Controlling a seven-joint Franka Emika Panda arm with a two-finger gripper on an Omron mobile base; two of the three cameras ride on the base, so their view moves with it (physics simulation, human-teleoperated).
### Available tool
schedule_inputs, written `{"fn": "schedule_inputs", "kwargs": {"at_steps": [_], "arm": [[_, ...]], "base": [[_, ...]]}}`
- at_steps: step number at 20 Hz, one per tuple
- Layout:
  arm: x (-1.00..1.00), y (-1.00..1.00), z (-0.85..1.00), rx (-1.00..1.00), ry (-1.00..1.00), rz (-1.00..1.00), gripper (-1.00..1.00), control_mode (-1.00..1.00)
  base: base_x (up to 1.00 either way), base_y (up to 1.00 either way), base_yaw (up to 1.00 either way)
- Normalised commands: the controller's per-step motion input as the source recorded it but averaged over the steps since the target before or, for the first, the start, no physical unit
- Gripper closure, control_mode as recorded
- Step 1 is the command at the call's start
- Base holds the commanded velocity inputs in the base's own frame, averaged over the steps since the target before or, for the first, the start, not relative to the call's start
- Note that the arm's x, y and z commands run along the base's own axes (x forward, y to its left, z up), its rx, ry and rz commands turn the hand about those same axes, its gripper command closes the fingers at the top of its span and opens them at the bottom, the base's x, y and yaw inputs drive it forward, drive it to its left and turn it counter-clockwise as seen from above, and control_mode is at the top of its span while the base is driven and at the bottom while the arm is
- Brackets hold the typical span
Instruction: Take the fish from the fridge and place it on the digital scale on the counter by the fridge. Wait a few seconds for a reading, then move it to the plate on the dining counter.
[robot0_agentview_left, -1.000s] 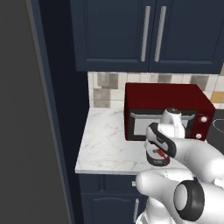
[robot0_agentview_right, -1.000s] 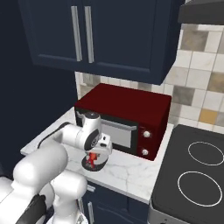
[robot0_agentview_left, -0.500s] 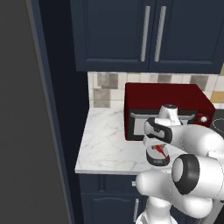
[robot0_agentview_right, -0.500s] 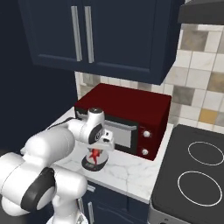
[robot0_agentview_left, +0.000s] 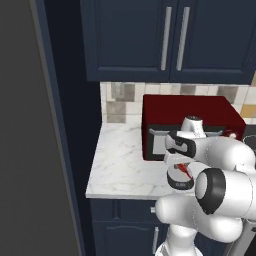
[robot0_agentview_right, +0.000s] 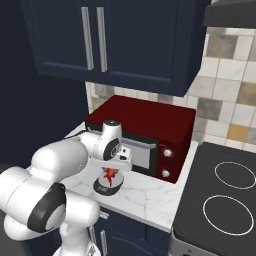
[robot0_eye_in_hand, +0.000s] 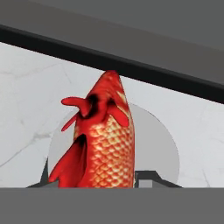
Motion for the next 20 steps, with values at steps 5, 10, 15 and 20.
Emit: {"fn": "schedule_inputs", "kwargs": {"at_steps": [5,10,15,20], "arm": [[0.00,0.00,0.00,0.00,0.00,0.00,-1.00,-1.00],[0.00,0.00,0.00,0.00,0.05,0.00,-1.00,-1.00],[0.00,0.00,0.01,0.00,0.01,0.00,-1.00,-1.00],[-0.31,0.00,0.26,0.00,-0.01,0.00,-1.00,-1.00]], "base": [[0.00,0.00,0.00],[0.00,0.00,0.00],[0.00,0.00,0.00],[0.00,0.00,0.00]]}}
